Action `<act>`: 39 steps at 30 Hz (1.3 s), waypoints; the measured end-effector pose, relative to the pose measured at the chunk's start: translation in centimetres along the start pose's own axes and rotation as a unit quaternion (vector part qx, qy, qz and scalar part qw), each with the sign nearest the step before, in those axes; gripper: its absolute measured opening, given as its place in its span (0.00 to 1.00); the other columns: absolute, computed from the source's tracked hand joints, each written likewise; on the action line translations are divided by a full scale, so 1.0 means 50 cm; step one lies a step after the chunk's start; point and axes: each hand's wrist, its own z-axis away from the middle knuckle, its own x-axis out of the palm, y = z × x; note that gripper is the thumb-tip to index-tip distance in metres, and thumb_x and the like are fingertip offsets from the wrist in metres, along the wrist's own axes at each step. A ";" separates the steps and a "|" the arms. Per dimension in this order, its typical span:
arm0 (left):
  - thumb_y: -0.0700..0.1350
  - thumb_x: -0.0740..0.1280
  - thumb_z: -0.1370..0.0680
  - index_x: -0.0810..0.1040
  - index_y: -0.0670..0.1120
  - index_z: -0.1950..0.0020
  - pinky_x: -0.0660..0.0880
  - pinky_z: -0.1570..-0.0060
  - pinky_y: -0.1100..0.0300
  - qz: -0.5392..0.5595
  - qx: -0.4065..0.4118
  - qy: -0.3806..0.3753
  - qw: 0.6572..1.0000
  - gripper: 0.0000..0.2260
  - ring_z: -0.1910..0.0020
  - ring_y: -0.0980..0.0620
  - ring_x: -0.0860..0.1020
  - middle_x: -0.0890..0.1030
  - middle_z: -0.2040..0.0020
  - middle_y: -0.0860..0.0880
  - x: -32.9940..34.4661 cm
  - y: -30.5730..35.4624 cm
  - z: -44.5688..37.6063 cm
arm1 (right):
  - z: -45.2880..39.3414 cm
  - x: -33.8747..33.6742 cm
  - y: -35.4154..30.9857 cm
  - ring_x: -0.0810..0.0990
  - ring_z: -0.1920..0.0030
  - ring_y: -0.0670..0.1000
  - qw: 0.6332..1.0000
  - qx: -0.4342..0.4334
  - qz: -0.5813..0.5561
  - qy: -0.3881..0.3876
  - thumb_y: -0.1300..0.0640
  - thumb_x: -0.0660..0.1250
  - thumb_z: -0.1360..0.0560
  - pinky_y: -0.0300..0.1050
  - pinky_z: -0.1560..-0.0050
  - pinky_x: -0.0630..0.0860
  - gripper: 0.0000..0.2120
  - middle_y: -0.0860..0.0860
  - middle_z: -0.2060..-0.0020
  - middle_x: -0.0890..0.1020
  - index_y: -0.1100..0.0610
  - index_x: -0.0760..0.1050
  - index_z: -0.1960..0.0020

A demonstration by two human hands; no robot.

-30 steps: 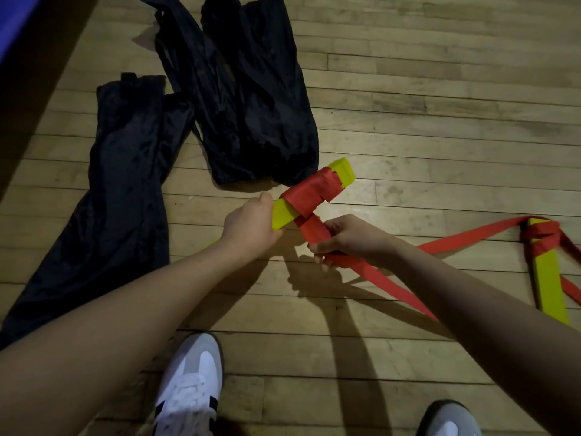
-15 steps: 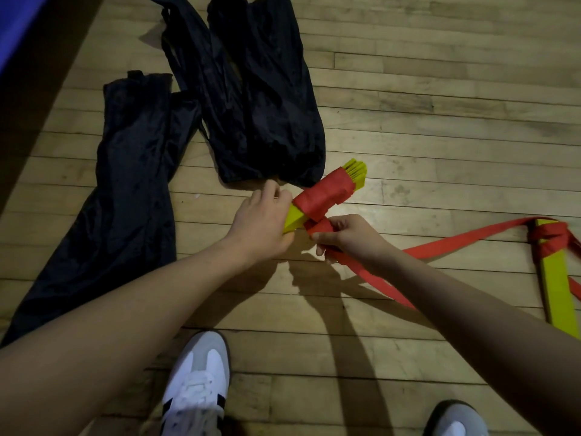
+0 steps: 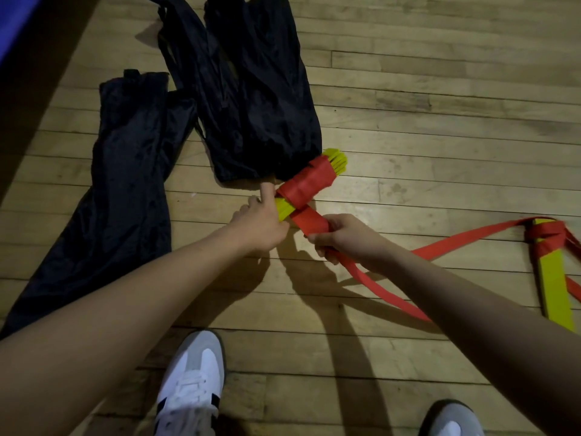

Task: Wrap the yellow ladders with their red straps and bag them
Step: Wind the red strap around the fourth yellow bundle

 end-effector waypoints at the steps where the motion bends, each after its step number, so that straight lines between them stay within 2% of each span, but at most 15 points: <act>1: 0.49 0.64 0.22 0.51 0.49 0.33 0.72 0.42 0.44 0.005 -0.002 -0.016 1.000 0.26 0.44 0.39 0.73 0.69 0.38 0.39 0.001 0.001 0.002 | 0.000 0.000 0.001 0.69 0.76 0.48 1.000 -0.006 -0.012 0.008 0.63 0.64 0.22 0.40 0.74 0.66 0.03 0.55 0.71 0.74 0.63 0.72 0.53; 2: 0.48 0.66 0.22 0.51 0.50 0.32 0.72 0.42 0.45 0.010 0.002 -0.019 1.000 0.27 0.43 0.40 0.73 0.69 0.37 0.40 0.001 0.003 0.003 | 0.000 -0.001 0.001 0.68 0.76 0.48 1.000 -0.009 -0.022 0.014 0.62 0.65 0.22 0.39 0.75 0.65 0.05 0.55 0.72 0.73 0.63 0.72 0.55; 4: 0.50 0.71 0.26 0.49 0.51 0.30 0.75 0.48 0.48 -0.001 0.016 0.011 1.000 0.35 0.47 0.42 0.76 0.73 0.42 0.43 -0.002 0.005 0.011 | 0.000 -0.003 0.001 0.66 0.77 0.48 0.999 -0.010 -0.031 0.021 0.59 0.65 0.21 0.39 0.76 0.63 0.08 0.54 0.74 0.71 0.63 0.72 0.56; 6: 0.54 0.74 0.29 0.50 0.48 0.27 0.75 0.54 0.51 -0.069 0.045 0.059 0.995 0.41 0.49 0.44 0.77 0.74 0.47 0.46 -0.006 0.005 0.013 | 0.001 0.000 0.001 0.65 0.77 0.47 0.999 -0.005 -0.037 0.029 0.58 0.64 0.21 0.38 0.77 0.61 0.10 0.52 0.75 0.70 0.62 0.73 0.58; 8: 0.56 0.71 0.28 0.59 0.45 0.31 0.74 0.51 0.51 -0.145 0.080 0.087 0.982 0.33 0.45 0.45 0.76 0.74 0.43 0.46 -0.004 0.004 0.016 | 0.002 0.004 -0.002 0.65 0.78 0.47 0.998 -0.004 -0.049 0.032 0.58 0.64 0.21 0.38 0.77 0.60 0.11 0.52 0.76 0.69 0.61 0.72 0.60; 10: 0.55 0.69 0.26 0.64 0.45 0.34 0.72 0.51 0.52 -0.146 0.079 0.094 0.982 0.27 0.44 0.45 0.74 0.72 0.41 0.45 0.001 0.001 0.019 | 0.001 0.005 -0.006 0.65 0.79 0.47 0.998 -0.010 -0.055 0.025 0.59 0.64 0.21 0.39 0.77 0.61 0.12 0.52 0.78 0.71 0.61 0.72 0.62; 13: 0.53 0.68 0.24 0.61 0.45 0.36 0.71 0.59 0.54 -0.092 0.061 0.072 0.991 0.24 0.51 0.45 0.77 0.73 0.44 0.45 0.014 0.002 0.024 | 0.007 0.009 -0.016 0.69 0.78 0.48 0.998 -0.017 -0.059 0.010 0.62 0.63 0.21 0.40 0.75 0.65 0.10 0.55 0.77 0.74 0.63 0.73 0.61; 16: 0.51 0.67 0.23 0.60 0.45 0.36 0.71 0.61 0.55 -0.080 0.044 0.067 0.994 0.23 0.57 0.47 0.76 0.76 0.47 0.45 0.021 0.004 0.021 | 0.015 0.018 -0.026 0.71 0.78 0.48 0.999 -0.020 -0.037 0.012 0.63 0.63 0.21 0.38 0.75 0.68 0.09 0.55 0.76 0.75 0.63 0.73 0.61; 20: 0.51 0.66 0.23 0.59 0.45 0.36 0.69 0.62 0.55 -0.074 0.028 0.079 0.994 0.23 0.53 0.46 0.77 0.75 0.46 0.44 0.021 0.001 0.011 | 0.009 0.023 -0.033 0.70 0.80 0.46 0.999 -0.034 -0.001 0.025 0.64 0.62 0.22 0.35 0.77 0.67 0.11 0.53 0.79 0.74 0.62 0.72 0.63; 24: 0.51 0.67 0.23 0.59 0.45 0.34 0.69 0.61 0.55 -0.083 0.014 0.092 0.992 0.24 0.51 0.45 0.78 0.74 0.44 0.43 0.015 -0.005 0.004 | -0.002 0.020 -0.042 0.75 0.76 0.48 0.999 -0.032 0.019 0.003 0.63 0.62 0.21 0.37 0.72 0.74 0.09 0.55 0.75 0.77 0.63 0.73 0.59; 27: 0.54 0.68 0.24 0.57 0.45 0.33 0.72 0.57 0.53 -0.063 -0.007 0.035 0.997 0.28 0.48 0.43 0.77 0.72 0.43 0.43 0.008 -0.005 0.001 | -0.007 0.011 -0.041 0.78 0.73 0.52 0.999 -0.029 0.045 -0.012 0.63 0.62 0.21 0.39 0.70 0.74 0.07 0.57 0.71 0.80 0.63 0.73 0.57; 30: 0.53 0.68 0.25 0.57 0.45 0.32 0.72 0.55 0.52 -0.070 0.008 -0.050 0.996 0.28 0.47 0.41 0.76 0.69 0.42 0.42 -0.001 -0.002 0.004 | -0.017 0.009 -0.028 0.77 0.74 0.51 0.998 -0.033 0.037 0.034 0.65 0.62 0.22 0.35 0.74 0.71 0.05 0.60 0.68 0.80 0.67 0.75 0.54; 32: 0.52 0.68 0.25 0.61 0.45 0.33 0.72 0.55 0.52 -0.091 0.029 -0.043 0.994 0.26 0.47 0.42 0.76 0.70 0.42 0.43 -0.009 -0.004 0.005 | -0.022 0.012 -0.016 0.76 0.75 0.50 0.998 -0.030 0.012 0.044 0.66 0.62 0.22 0.36 0.74 0.72 0.07 0.60 0.69 0.80 0.70 0.75 0.51; 36: 0.53 0.72 0.30 0.66 0.47 0.39 0.69 0.59 0.55 -0.108 0.084 0.058 0.989 0.25 0.48 0.46 0.73 0.67 0.46 0.48 -0.021 -0.015 0.009 | -0.023 0.011 -0.009 0.79 0.71 0.52 0.999 0.018 -0.032 -0.036 0.66 0.64 0.23 0.42 0.69 0.75 0.02 0.58 0.66 0.82 0.66 0.74 0.52; 39: 0.49 0.71 0.30 0.65 0.48 0.43 0.72 0.61 0.54 -0.041 0.048 0.049 0.997 0.21 0.52 0.47 0.75 0.69 0.49 0.49 -0.015 -0.016 0.013 | -0.023 -0.003 -0.024 0.82 0.69 0.51 0.987 0.056 0.060 -0.141 0.68 0.65 0.24 0.43 0.64 0.79 0.01 0.57 0.66 0.83 0.67 0.74 0.53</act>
